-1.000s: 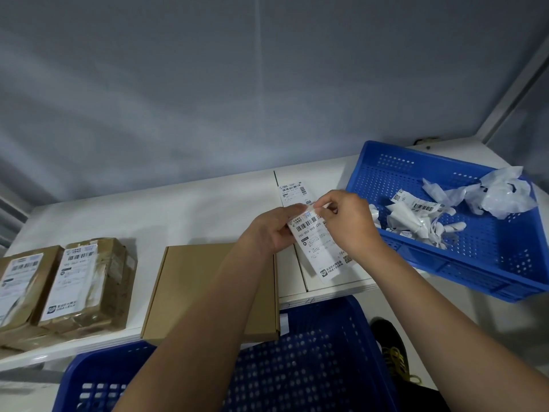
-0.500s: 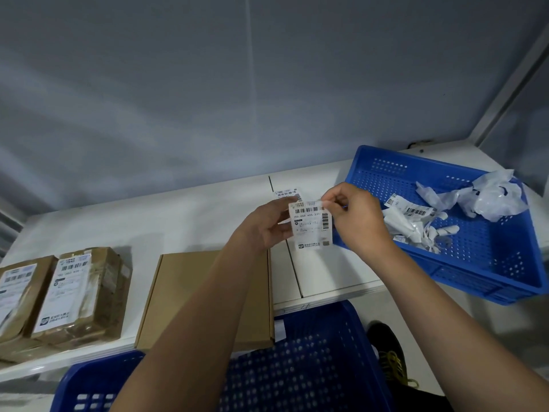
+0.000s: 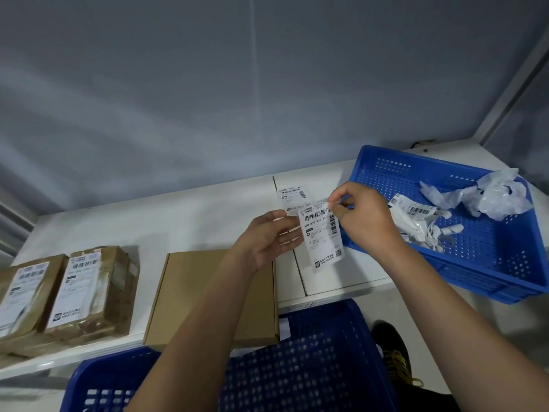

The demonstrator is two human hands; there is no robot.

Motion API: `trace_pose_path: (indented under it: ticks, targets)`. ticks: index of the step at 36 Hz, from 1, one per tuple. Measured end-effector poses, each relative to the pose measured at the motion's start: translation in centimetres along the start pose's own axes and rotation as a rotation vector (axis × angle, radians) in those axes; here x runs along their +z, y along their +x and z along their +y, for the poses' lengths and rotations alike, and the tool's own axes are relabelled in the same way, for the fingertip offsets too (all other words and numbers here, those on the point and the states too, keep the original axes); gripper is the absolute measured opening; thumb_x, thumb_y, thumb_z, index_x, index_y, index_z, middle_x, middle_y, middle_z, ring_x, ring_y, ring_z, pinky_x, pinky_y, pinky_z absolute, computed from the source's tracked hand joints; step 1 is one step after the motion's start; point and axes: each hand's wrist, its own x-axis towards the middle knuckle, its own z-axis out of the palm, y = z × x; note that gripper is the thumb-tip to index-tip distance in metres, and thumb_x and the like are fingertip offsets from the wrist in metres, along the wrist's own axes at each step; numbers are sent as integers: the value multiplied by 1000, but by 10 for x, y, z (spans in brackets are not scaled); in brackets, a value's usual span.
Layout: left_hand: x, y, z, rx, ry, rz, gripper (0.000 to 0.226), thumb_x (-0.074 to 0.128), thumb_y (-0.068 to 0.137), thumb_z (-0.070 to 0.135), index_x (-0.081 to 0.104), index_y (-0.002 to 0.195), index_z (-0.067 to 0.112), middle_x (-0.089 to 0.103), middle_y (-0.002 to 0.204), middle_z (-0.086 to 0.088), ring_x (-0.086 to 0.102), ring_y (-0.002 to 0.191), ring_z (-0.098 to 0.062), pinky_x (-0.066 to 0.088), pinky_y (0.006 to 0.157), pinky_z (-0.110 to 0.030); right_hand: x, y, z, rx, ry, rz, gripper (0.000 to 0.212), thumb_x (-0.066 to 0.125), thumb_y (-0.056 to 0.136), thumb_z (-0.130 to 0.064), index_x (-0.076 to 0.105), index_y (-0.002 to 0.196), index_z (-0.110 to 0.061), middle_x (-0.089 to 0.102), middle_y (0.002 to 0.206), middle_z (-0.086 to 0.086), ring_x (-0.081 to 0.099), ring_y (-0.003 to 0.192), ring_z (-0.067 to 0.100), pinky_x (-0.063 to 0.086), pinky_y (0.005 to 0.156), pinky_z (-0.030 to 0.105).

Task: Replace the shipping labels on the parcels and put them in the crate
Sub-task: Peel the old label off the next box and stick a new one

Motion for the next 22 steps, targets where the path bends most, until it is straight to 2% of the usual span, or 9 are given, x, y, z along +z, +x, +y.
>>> trace_pose_path:
  ticks: [2,4,7,10,14,16,18,20,22]
  targets:
    - [0,0,0,-17,5,23,24,69,90,-5,55,82,12,75,91,-14,73,75,-21,61,85,-36,0,1,-1,0,5,5,10,70,91,-9,69,87,-17,68,90,-2,64,84,12,45,68,15]
    - [0,3,-1,-48,-6,60,16,71,89,-5,61,83,6,73,93,-17,72,80,-23,63,80,-34,-1,2,-2,-4,18,5,9,70,91,-9,70,87,-17,70,89,-2,65,85,12,46,70,15]
    - [0,8,0,-83,-38,109,9,67,92,-5,64,85,1,69,79,-13,72,66,-19,64,72,-31,-3,1,-5,-31,32,-2,8,72,91,-11,71,87,-19,70,89,-3,64,87,8,50,75,19]
    - [2,15,4,-89,-24,140,11,61,96,-2,64,87,3,71,71,-8,69,55,-13,62,68,-28,-4,0,-7,-57,65,12,7,71,91,-9,70,88,-15,69,89,-3,63,85,5,50,75,18]
    - [2,24,11,-56,37,196,9,61,95,-3,64,89,3,73,82,-12,63,67,-18,60,57,-26,-9,-3,-11,-110,190,112,6,69,91,-4,69,89,-10,69,89,-5,61,85,2,46,73,9]
    - [4,26,14,-52,32,214,6,63,94,-5,63,95,0,73,91,-17,66,72,-21,62,59,-27,-12,-3,-13,-114,266,186,6,68,92,-5,69,90,-10,69,91,-4,61,84,2,46,75,9]
    - [5,26,16,-54,13,224,6,63,93,-7,61,96,-3,71,95,-21,67,73,-23,64,68,-31,-16,-1,-13,-107,346,283,9,68,92,-5,69,90,-13,69,89,-6,62,82,1,47,77,11]
    - [6,28,16,-52,7,239,5,63,94,-8,60,93,-4,71,89,-19,71,65,-21,62,74,-33,-18,2,-11,-94,406,394,9,67,92,-7,68,92,-16,70,88,-3,64,83,5,49,80,15]
    - [5,32,15,-51,25,254,6,64,94,-8,61,93,-4,70,85,-16,72,62,-19,62,75,-34,-20,5,-10,-76,447,484,6,66,92,-8,68,93,-14,70,89,0,64,84,10,50,80,18]
